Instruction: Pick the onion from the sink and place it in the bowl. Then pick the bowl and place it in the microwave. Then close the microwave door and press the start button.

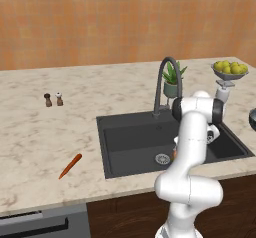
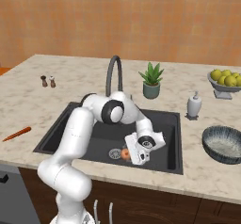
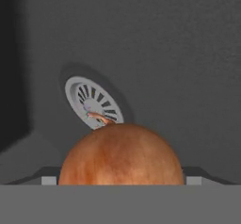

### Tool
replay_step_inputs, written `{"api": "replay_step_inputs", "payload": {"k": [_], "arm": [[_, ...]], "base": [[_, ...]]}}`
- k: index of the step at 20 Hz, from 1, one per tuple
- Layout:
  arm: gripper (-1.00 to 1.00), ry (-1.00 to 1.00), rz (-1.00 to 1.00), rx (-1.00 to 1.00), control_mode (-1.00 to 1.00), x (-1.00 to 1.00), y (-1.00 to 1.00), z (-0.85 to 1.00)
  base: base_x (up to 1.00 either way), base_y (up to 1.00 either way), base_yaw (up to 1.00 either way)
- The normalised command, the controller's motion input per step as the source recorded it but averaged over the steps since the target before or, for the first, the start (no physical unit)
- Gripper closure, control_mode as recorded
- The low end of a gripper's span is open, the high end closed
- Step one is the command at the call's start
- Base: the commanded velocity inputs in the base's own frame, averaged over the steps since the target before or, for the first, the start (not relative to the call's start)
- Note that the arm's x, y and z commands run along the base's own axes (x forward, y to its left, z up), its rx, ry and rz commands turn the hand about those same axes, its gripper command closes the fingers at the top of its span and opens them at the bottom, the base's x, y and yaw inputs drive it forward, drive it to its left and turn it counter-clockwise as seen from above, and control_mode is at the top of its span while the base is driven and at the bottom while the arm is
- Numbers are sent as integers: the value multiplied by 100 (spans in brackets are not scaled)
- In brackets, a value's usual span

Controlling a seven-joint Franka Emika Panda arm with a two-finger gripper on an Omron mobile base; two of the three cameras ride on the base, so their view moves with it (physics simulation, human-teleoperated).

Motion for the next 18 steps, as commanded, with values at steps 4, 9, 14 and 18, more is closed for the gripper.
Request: {"api": "replay_step_inputs", "payload": {"k": [4,9,14,18], "arm": [[100,-19,6,-23,-100,-38,-4,100],[100,-26,9,-36,-100,-69,-5,100],[100,-25,13,-37,-100,-20,-30,100],[100,-20,14,-42,-100,-15,-34,100]], "base": [[0,0,0],[0,0,0],[0,0,0],[0,0,0]]}}
